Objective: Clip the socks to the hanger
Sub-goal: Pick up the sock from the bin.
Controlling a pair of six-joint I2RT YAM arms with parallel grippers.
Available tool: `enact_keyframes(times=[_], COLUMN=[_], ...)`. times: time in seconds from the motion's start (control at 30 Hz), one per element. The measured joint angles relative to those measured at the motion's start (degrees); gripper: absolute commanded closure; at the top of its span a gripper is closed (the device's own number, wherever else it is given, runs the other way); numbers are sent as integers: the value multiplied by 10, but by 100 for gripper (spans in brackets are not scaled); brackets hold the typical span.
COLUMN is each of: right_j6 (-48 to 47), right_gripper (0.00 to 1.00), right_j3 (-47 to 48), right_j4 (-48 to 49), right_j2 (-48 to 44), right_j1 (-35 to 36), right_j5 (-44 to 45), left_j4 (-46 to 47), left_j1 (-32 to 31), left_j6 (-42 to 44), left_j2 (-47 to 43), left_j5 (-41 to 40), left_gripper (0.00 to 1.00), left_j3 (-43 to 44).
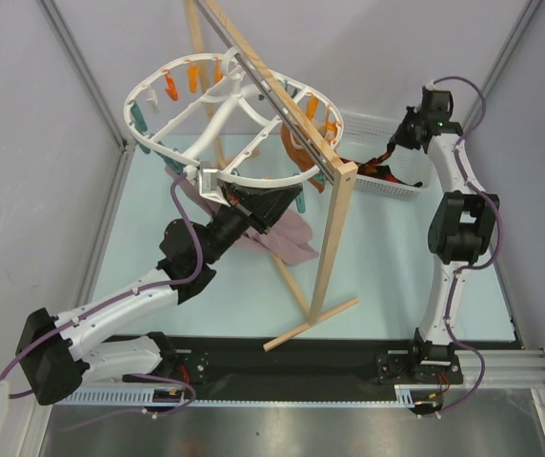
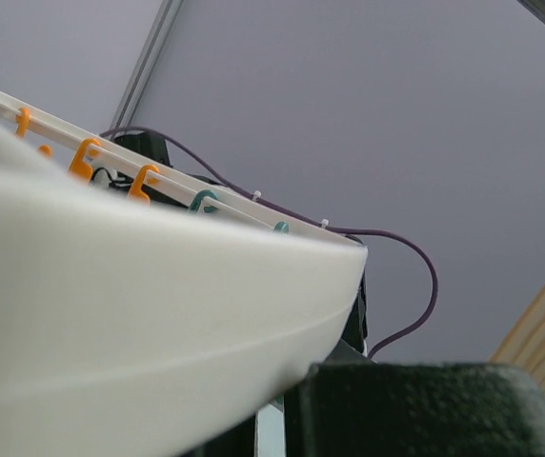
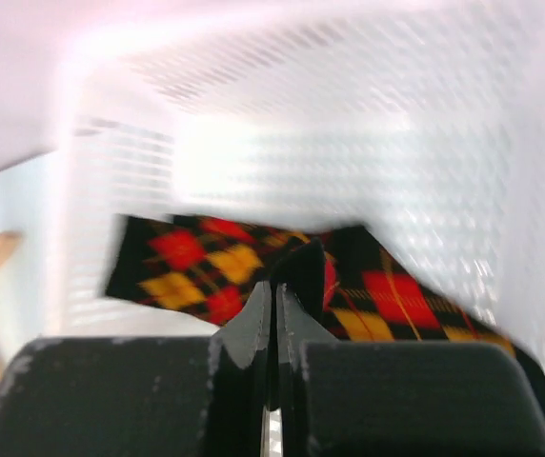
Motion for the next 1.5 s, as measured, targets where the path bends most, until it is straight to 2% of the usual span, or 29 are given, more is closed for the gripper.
enact_keyframes(times=[0.17, 0.33, 0.7, 0.8, 0.97, 1.27, 1.5], right_j6=[-68, -88, -102, -78, -25, 9, 32], right_gripper=[100, 100, 100, 100, 100, 100, 100], right_j3=[14, -82, -85, -128, -255, -321, -334], right_j4=[28, 75, 44, 53, 94, 126, 119], right_j2=[-20, -72, -154, -208, -289, -219, -212], right_j1=[5, 11, 8, 0, -37, -80, -105], right_j5=[-86, -140, -236, -234, -222, -184, -143], left_j4=[2, 2, 7, 7, 7, 9, 8], left_j1=[0, 0, 0, 0, 0, 0, 0], left_j6=[0, 0, -1, -2, -2, -1, -1], left_j2=[0, 0, 0, 1, 1, 1, 1], left_j5=[0, 0, 1, 1, 1, 1, 1], left_gripper=[100, 100, 100, 100, 100, 100, 100], left_j3=[-2, -2, -4, -4, -4, -6, -6])
